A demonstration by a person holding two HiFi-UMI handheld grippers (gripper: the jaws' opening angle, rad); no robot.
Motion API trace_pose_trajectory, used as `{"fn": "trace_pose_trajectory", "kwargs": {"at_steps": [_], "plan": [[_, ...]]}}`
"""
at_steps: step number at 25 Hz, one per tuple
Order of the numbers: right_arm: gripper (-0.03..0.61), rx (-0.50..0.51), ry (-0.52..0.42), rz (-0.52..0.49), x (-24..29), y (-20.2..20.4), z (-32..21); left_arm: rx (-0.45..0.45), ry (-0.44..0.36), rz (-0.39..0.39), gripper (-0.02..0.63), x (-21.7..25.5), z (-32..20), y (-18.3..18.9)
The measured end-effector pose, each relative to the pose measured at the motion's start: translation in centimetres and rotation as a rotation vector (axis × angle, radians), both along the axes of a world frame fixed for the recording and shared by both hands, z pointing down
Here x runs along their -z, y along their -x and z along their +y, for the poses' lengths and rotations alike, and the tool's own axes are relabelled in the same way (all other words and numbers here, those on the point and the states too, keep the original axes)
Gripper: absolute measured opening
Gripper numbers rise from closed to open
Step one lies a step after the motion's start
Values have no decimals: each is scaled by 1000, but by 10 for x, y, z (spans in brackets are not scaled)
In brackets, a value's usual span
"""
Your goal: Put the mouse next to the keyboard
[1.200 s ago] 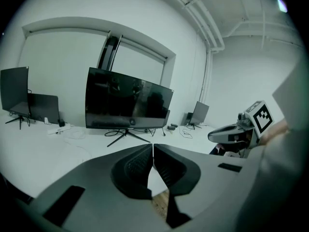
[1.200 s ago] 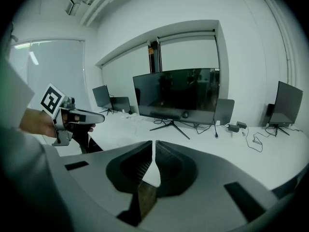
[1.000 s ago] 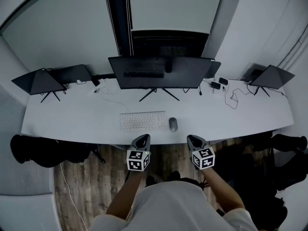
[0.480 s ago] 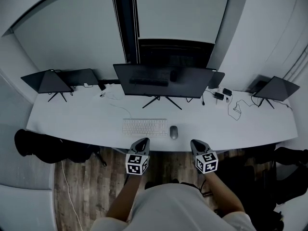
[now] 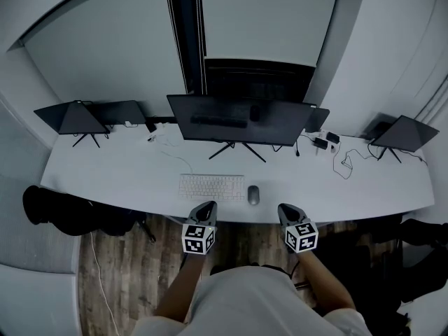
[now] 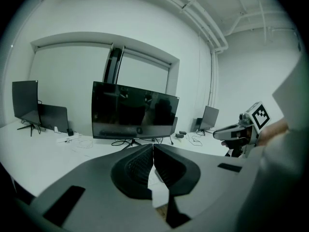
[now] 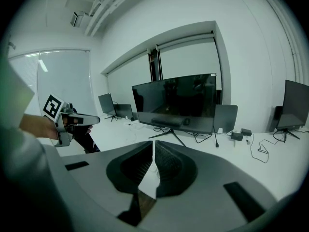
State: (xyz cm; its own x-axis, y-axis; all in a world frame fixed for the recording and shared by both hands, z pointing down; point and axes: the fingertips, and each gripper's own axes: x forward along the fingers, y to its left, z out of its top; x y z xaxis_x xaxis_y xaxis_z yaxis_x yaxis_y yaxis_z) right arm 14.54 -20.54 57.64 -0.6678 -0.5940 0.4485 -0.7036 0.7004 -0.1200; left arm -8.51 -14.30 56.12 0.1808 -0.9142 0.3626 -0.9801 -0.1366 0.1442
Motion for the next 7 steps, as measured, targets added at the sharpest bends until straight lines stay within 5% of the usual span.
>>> {"fn": "trace_pose_trajectory", "kwargs": {"at_steps": [7], "plan": [[40,2,-8,-5,4,2,-5,-7,1,-6,18,2,-2,-2]]}}
